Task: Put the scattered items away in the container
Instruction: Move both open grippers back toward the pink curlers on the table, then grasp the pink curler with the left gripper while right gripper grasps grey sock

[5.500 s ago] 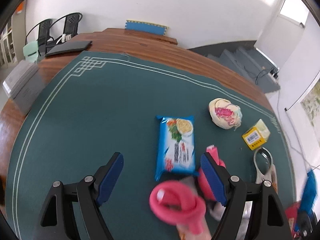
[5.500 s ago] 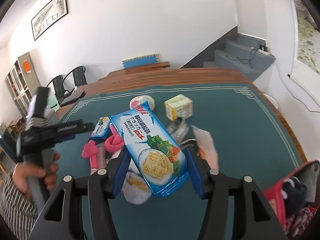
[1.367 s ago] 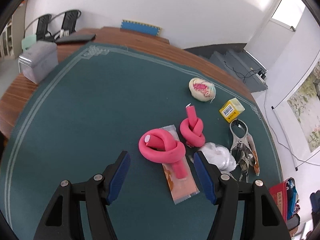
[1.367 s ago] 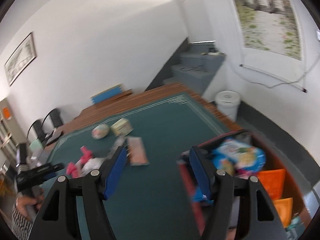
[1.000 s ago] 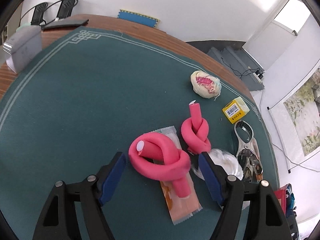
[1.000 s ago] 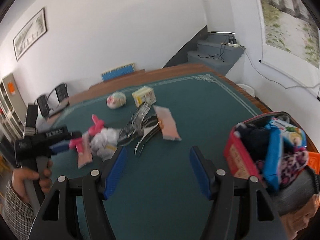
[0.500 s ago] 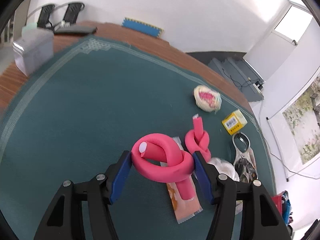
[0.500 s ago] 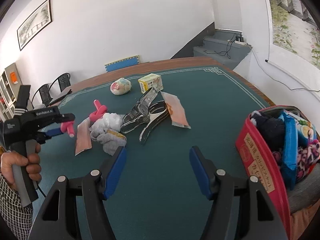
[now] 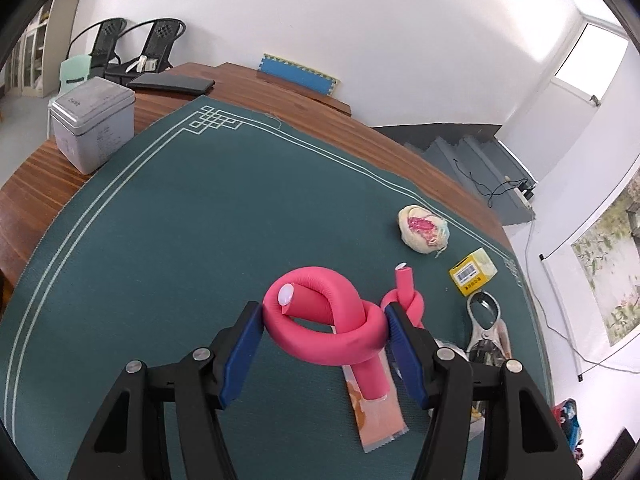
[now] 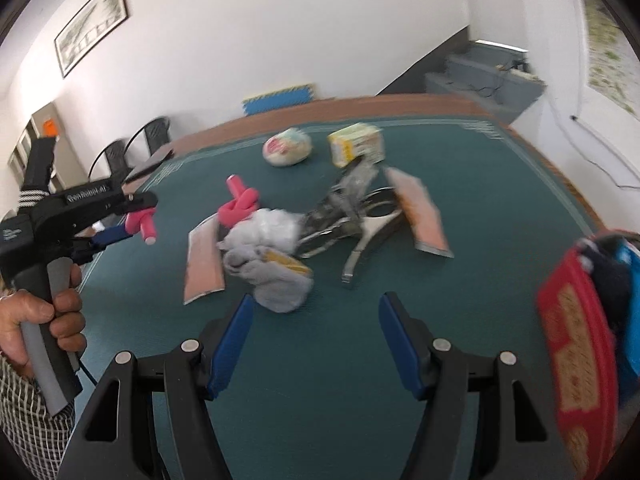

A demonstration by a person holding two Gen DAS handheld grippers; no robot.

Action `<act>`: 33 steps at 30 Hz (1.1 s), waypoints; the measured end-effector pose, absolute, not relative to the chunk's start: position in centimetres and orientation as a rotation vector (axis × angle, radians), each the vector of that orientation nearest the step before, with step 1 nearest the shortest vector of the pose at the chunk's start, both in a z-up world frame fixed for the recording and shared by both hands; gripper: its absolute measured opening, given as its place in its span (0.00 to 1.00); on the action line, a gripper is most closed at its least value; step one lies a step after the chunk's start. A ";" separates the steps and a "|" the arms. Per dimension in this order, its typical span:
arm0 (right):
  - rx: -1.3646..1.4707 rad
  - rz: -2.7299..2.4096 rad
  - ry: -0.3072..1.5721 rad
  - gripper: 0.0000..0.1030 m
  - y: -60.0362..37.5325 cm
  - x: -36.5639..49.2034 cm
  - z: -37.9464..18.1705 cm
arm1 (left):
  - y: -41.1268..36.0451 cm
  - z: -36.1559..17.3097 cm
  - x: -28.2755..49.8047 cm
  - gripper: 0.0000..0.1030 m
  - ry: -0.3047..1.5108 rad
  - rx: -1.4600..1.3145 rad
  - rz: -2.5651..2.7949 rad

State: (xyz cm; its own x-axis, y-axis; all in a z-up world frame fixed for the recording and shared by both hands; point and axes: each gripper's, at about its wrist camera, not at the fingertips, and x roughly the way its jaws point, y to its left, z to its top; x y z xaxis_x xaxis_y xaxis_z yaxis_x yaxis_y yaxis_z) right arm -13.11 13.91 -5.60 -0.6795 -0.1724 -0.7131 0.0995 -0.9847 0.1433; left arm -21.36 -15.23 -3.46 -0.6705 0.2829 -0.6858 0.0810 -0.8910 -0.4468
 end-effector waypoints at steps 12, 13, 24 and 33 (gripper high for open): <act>1.306 -2.647 -0.048 0.47 9.6 -17.9 -7.9 | -14.8 -3.0 -21.3 0.62 -0.695 -1.201 2.654; 1.301 -2.647 -0.039 0.45 9.5 -17.7 -7.9 | -14.8 -3.1 -21.4 0.62 -0.693 -1.204 2.653; 1.138 -2.739 -0.116 0.44 13.0 -11.6 -3.8 | -12.2 -2.8 -20.9 0.62 -0.600 -1.194 2.629; 1.018 -3.017 -0.245 0.45 24.0 -3.7 0.9 | -9.1 -3.6 -20.5 0.62 -0.488 -1.223 2.584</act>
State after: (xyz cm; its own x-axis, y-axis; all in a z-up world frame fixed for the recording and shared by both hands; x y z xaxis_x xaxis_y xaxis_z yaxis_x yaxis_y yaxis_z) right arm -3.72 23.96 0.90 -0.7956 -0.0002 -0.6058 -0.0976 -0.9869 0.1285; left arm -20.48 -9.07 -3.60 -0.6204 0.3533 -0.7002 -0.0737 -0.9151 -0.3964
